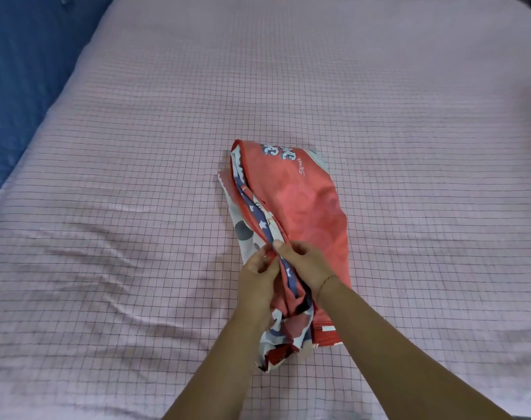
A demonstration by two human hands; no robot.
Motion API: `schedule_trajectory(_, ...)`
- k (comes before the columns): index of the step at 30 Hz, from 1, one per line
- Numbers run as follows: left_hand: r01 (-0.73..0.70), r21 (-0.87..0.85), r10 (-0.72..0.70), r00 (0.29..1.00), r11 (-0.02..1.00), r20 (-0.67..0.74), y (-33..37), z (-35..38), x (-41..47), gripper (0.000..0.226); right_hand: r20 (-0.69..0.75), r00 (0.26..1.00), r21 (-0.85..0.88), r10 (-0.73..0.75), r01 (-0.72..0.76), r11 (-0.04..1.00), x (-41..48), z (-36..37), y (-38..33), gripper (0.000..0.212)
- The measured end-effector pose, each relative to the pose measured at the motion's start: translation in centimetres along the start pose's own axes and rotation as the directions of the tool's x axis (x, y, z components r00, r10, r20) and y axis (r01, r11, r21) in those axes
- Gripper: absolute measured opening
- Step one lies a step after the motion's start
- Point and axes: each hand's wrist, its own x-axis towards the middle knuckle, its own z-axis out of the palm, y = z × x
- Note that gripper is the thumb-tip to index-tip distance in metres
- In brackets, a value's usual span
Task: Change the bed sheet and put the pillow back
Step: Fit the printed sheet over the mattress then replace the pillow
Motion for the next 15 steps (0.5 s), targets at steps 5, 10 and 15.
schedule_trajectory(5,0.177,-0.087,-0.176,0.984,0.98,0.021,0.7,-0.8,1.1,0.034,0.066,0.998,-0.046,0.003,0.001,0.999,-0.6,0.4,0.2,0.044)
schedule_trajectory(10,0.16,0.093,-0.16,0.987,0.983,-0.01,0.6,-1.5,1.7,0.038,-0.012,1.0,-0.041,-0.018,0.017,0.999,-1.0,0.5,1.6,0.008)
schedule_trajectory(15,0.141,0.164,-0.111,0.978,0.976,-0.178,1.4,-2.8,2.6,0.023,-0.135,0.991,0.052,0.026,-0.019,0.998,-0.9,-0.2,2.8,0.011)
